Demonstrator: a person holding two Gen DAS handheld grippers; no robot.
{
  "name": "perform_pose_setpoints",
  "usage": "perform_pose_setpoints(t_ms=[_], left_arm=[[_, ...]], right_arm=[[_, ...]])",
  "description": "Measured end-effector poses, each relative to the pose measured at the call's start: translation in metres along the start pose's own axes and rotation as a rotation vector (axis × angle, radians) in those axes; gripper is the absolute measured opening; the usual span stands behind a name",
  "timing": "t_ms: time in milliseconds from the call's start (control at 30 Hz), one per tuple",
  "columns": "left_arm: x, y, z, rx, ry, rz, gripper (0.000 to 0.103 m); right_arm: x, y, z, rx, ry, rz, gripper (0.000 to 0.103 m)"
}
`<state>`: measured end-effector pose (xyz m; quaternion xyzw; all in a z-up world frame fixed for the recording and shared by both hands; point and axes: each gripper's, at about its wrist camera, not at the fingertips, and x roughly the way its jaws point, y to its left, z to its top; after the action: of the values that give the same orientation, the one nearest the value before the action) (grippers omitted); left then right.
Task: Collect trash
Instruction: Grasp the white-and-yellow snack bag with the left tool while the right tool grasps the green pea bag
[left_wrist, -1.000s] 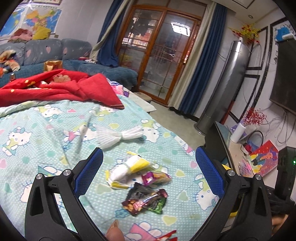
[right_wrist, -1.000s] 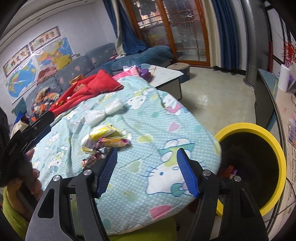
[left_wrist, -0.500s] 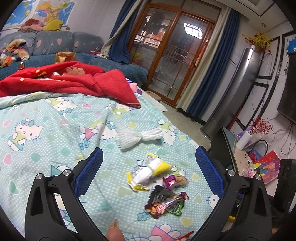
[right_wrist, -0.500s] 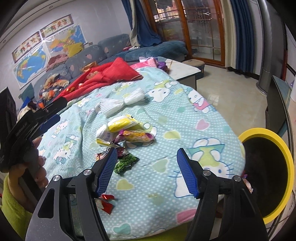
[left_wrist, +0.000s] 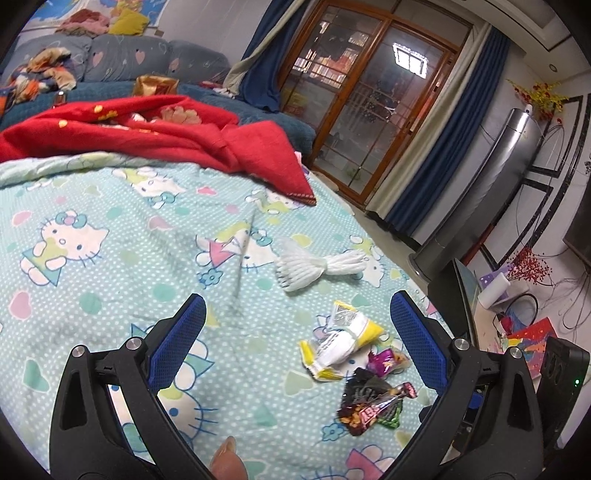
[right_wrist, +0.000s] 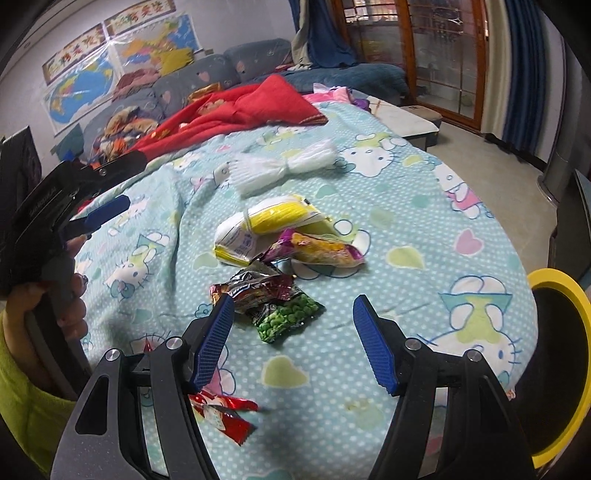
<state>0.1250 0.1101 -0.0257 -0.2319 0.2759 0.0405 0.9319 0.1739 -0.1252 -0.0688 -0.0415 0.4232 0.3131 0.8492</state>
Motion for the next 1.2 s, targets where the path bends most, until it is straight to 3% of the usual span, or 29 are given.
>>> perform_pose_setpoints(t_ms=[133,367,633,867,967,1133,1200], left_arm=[[0.009,0.005,-0.002,-0.004,0.036,-0.018,0.091],[0.029,0.001,-0.014,0.013,0.117,-0.084,0.073],[0.061,-0.013,-0.026,0.055,0.226,-0.133,0.069],[0.088,-0.015,-0.037,0.055,0.309,-0.130,0.056],[0.088,-0.014,-0.038,0.053,0.310,-0.131,0.051],[0.087,-0.013,-0.040,0.042,0.312,-0.156,0.040],[0.085,-0.014,-0.042,0.049,0.311,-0.156,0.036]], right_arm=[[0.009,0.003,0.000,-0.023,0.023,-0.001,0.064],[0.020,0.004,-0.006,-0.050,0.049,0.000,0.064],[0.041,0.000,-0.009,-0.063,0.080,-0.011,0.065],[0.049,0.007,-0.005,-0.106,0.060,-0.008,0.063],[0.051,0.012,-0.007,-0.145,0.054,-0.025,0.054],[0.049,0.013,-0.009,-0.171,0.045,-0.044,0.031],[0.047,0.011,-0.010,-0.177,0.047,-0.053,0.027]])
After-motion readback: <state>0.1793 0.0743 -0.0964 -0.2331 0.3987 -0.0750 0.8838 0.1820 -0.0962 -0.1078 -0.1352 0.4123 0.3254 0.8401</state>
